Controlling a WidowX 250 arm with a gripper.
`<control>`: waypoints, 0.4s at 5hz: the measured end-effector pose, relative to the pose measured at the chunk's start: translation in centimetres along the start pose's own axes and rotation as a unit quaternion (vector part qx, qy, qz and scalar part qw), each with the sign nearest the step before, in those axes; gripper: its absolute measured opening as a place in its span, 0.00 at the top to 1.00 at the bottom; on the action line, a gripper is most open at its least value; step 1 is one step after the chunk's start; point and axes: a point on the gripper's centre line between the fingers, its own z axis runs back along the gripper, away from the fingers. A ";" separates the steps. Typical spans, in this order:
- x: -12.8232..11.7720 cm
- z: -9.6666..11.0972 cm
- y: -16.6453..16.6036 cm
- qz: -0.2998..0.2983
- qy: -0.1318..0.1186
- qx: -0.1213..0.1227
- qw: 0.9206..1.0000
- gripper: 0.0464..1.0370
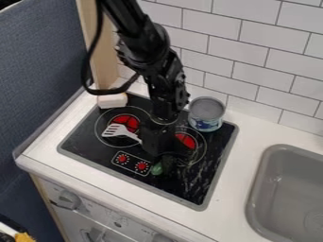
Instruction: Move the green object to the right side burner
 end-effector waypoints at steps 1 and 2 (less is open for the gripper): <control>-0.7 -0.7 0.2 0.000 -0.004 0.009 1.000 0.72; -1.0 -0.7 0.3 -0.002 -0.006 0.014 1.000 0.65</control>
